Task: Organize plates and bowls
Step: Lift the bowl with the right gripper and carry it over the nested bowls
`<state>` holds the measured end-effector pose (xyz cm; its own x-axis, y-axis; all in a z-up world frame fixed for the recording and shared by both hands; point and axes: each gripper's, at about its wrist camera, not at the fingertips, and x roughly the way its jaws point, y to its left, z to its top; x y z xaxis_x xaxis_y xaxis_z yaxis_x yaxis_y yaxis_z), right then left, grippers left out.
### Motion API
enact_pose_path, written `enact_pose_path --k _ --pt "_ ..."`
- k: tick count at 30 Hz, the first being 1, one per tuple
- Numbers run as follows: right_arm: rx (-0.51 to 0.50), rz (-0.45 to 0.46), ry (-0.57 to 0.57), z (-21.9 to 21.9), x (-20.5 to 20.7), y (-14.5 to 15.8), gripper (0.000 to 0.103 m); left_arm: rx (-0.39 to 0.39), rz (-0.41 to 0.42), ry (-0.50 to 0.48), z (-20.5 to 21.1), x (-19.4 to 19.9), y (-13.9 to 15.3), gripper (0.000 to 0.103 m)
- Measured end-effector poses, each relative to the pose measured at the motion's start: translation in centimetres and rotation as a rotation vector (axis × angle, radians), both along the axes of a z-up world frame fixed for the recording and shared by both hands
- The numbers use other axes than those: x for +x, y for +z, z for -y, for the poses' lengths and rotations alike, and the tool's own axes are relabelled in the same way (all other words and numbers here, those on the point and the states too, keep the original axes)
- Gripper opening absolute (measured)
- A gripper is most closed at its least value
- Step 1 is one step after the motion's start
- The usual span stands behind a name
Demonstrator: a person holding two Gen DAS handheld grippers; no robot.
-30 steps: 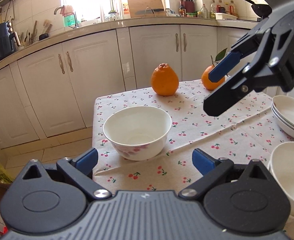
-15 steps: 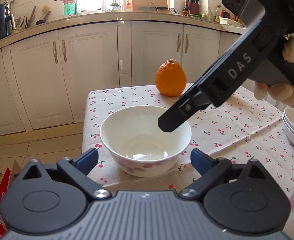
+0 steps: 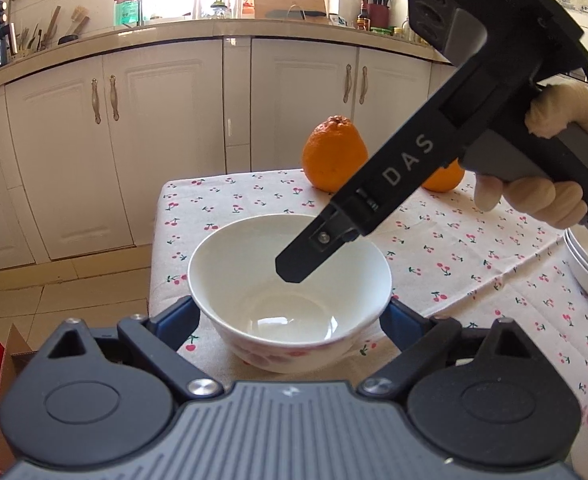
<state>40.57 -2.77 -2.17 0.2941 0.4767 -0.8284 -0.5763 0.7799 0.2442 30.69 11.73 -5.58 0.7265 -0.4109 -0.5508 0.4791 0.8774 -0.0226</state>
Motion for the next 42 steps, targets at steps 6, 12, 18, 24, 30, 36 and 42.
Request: enact_pose_path --k 6,12,18,24,30,36,42 --pt "0.016 -0.010 0.001 0.1 0.1 -0.1 0.056 0.015 0.009 -0.006 0.1 -0.1 0.1 0.096" --pt "0.027 -0.020 -0.004 0.3 0.2 -0.3 0.056 0.026 0.010 -0.009 0.3 0.0 0.1 0.095" --pt "0.032 -0.034 -0.015 0.2 0.4 -0.6 0.056 0.029 0.007 -0.006 0.4 0.0 0.1 0.095" --pt "0.039 -0.037 -0.021 0.3 0.2 -0.3 0.056 0.011 -0.019 -0.004 0.3 0.2 0.4 0.095" --pt "0.031 -0.017 -0.018 0.8 -1.0 0.6 0.057 0.000 -0.009 -0.015 0.6 -0.7 1.1 0.095" --pt "0.044 -0.004 -0.020 1.8 -2.8 2.0 0.057 -0.005 -0.001 -0.026 1.5 -2.6 2.7 0.095" --pt "0.057 0.023 -0.036 3.2 -5.6 3.8 0.057 0.004 0.011 -0.029 2.8 -5.0 4.2 0.095"
